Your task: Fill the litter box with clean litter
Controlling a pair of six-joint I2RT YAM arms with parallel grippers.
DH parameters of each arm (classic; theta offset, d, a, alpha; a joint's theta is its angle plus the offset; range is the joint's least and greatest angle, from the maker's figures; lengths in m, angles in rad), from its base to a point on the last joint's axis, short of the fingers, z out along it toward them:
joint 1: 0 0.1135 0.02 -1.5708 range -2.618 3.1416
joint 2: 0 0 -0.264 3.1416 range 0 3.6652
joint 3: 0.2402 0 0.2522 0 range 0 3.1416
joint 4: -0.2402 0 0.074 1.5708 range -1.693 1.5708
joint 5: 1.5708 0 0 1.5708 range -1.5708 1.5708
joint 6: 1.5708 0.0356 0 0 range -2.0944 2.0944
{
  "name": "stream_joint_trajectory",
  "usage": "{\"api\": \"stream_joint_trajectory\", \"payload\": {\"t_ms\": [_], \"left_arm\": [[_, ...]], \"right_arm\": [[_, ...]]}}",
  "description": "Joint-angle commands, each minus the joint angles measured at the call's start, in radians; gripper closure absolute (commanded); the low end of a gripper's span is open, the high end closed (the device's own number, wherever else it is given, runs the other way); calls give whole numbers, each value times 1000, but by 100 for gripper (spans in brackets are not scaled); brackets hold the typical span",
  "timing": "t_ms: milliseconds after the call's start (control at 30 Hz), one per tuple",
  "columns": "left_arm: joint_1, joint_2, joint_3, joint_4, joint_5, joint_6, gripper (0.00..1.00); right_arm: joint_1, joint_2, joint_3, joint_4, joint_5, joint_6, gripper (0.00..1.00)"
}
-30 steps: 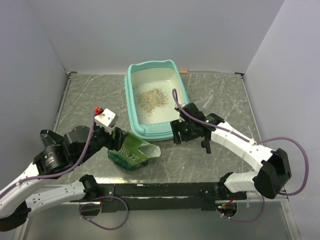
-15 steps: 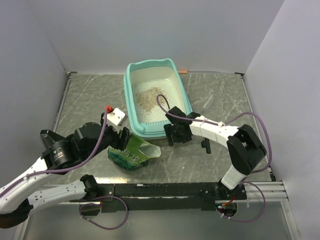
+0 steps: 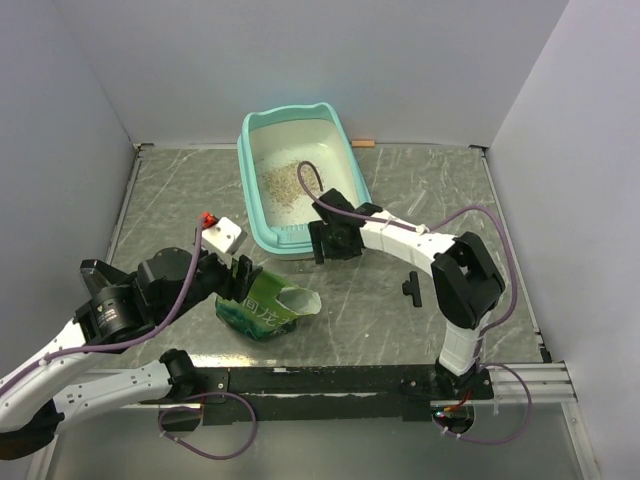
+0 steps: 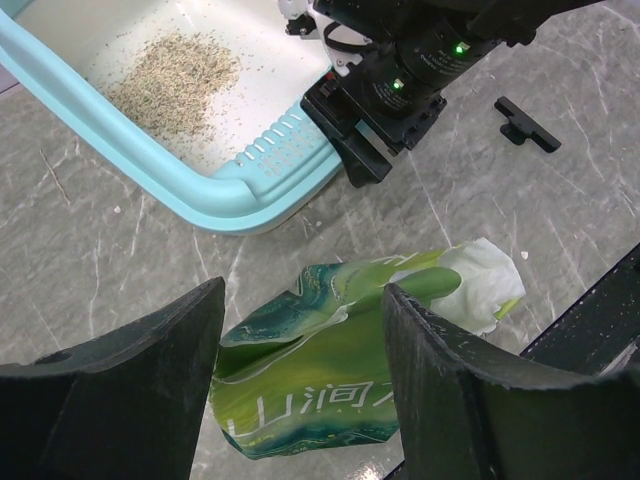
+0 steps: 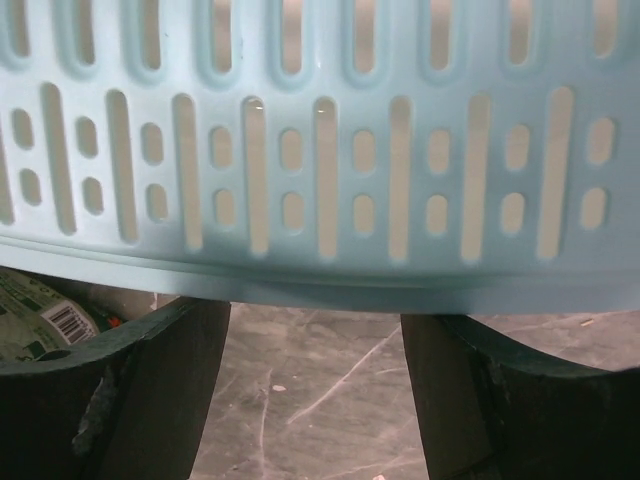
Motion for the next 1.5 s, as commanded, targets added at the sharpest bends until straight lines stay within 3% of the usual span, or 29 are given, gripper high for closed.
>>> {"api": "stream_joint_trajectory", "payload": {"t_ms": [0, 200, 433, 667, 967, 1200, 1267, 1300, 1333, 1367, 1467], "left_arm": [[-2, 5, 49, 9, 2, 14, 31], [-2, 54, 186, -95, 43, 85, 27], [0, 157, 290, -269, 317, 212, 14], [-2, 271, 362, -405, 206, 304, 12], [6, 278, 269, -451, 153, 319, 12], [41, 301, 134, -430, 199, 318, 29], [40, 311, 120, -416, 187, 325, 46], [41, 314, 122, -407, 176, 327, 75], [41, 317, 128, -402, 169, 330, 93], [43, 329, 146, -399, 160, 329, 99], [43, 347, 195, -373, 121, 329, 99]], "right_arm": [[3, -101, 16, 19, 65, -38, 24], [3, -344, -67, -68, 52, -117, 20], [15, -541, -80, -218, -57, -234, 19], [47, -660, -94, -232, -97, -236, 18], [90, -712, -118, -262, -83, -225, 18], [99, -781, -159, -269, -73, -205, 18], [98, -798, -181, -266, -71, -202, 18], [96, -810, -190, -268, -80, -199, 18], [98, -816, -192, -269, -93, -199, 18], [98, -828, -195, -271, -105, -199, 18], [98, -871, -210, -269, -151, -200, 18]]}}
